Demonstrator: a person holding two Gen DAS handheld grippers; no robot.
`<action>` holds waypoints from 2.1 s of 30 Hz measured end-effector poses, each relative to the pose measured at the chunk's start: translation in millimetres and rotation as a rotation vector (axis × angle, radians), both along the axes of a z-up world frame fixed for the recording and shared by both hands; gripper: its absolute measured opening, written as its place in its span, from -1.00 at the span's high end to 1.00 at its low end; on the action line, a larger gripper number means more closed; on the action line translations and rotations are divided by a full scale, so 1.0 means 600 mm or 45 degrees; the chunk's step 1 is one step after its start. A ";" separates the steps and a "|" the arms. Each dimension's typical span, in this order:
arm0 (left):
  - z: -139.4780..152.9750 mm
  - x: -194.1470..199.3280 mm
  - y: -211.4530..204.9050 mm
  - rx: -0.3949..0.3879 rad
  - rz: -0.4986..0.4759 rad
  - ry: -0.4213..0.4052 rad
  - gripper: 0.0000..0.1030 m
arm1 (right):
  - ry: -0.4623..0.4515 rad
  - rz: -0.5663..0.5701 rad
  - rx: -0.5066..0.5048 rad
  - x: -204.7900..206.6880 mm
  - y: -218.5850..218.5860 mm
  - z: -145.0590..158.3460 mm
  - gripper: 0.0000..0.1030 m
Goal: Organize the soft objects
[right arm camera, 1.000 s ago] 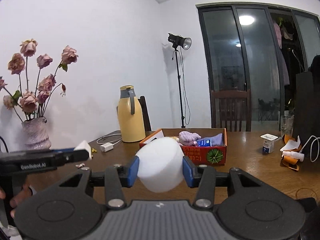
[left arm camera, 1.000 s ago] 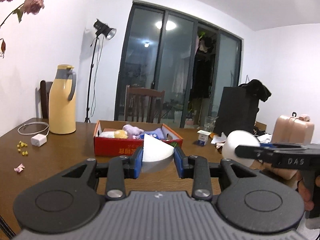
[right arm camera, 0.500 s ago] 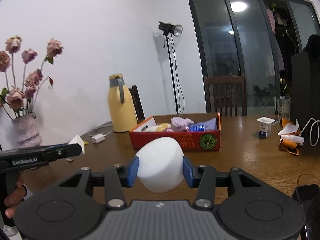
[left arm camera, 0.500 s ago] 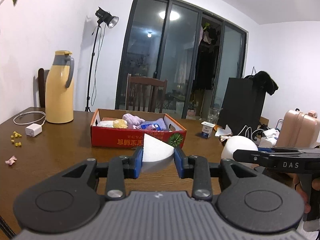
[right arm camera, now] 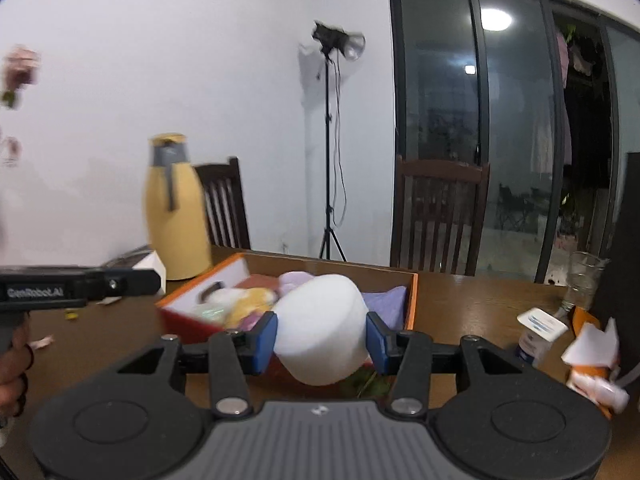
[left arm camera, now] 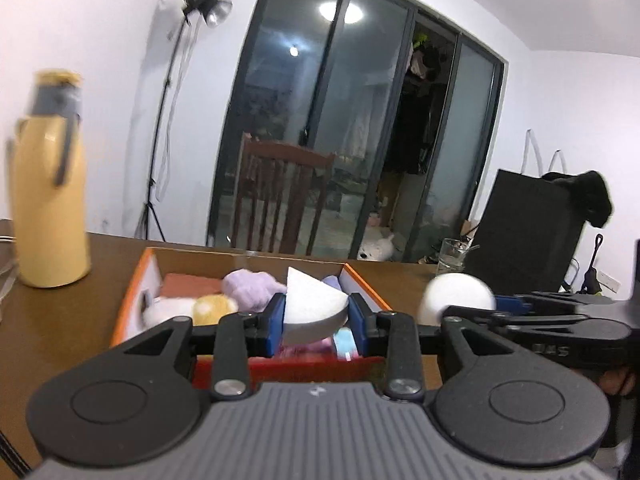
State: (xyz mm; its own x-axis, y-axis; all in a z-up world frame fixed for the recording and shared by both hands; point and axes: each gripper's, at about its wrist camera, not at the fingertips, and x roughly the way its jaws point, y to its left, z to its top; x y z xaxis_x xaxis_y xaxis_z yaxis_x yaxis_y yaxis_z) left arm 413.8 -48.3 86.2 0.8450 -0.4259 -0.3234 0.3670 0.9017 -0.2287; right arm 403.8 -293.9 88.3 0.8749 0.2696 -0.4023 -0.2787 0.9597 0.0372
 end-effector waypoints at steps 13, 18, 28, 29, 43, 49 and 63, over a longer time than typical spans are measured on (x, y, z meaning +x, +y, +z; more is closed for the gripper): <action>-0.135 0.281 -0.059 0.109 0.008 0.370 0.06 | 0.426 0.056 -0.341 0.352 0.072 -0.129 0.10; -0.150 0.289 -0.057 0.132 -0.006 0.385 -0.25 | 0.513 0.069 -0.190 0.378 0.056 -0.134 0.00; -0.027 0.211 -0.012 0.148 0.020 0.233 -0.51 | 0.437 0.014 -0.269 0.312 0.057 -0.034 -0.19; -0.008 0.200 -0.010 0.156 0.025 0.208 -0.53 | 0.403 0.005 -0.268 0.294 0.056 -0.008 -0.21; 0.174 -0.065 0.044 0.237 0.091 -0.135 -0.92 | -0.021 -0.085 -0.184 0.000 0.018 0.210 -0.71; 0.150 -0.175 0.055 0.270 0.181 -0.173 -1.00 | -0.201 -0.149 -0.083 -0.140 0.000 0.197 -0.79; 0.001 -0.509 0.092 0.287 0.288 -0.335 -1.00 | -0.164 -0.032 0.003 -0.469 0.063 -0.001 -0.86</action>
State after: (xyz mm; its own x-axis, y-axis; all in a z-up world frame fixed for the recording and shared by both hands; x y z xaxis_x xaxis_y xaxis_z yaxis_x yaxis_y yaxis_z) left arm 108.7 6.7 87.0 0.9755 -0.1634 -0.1477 0.1735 0.9831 0.0587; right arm 122.6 -256.0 87.8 0.9257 0.2477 -0.2859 -0.2571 0.9664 0.0048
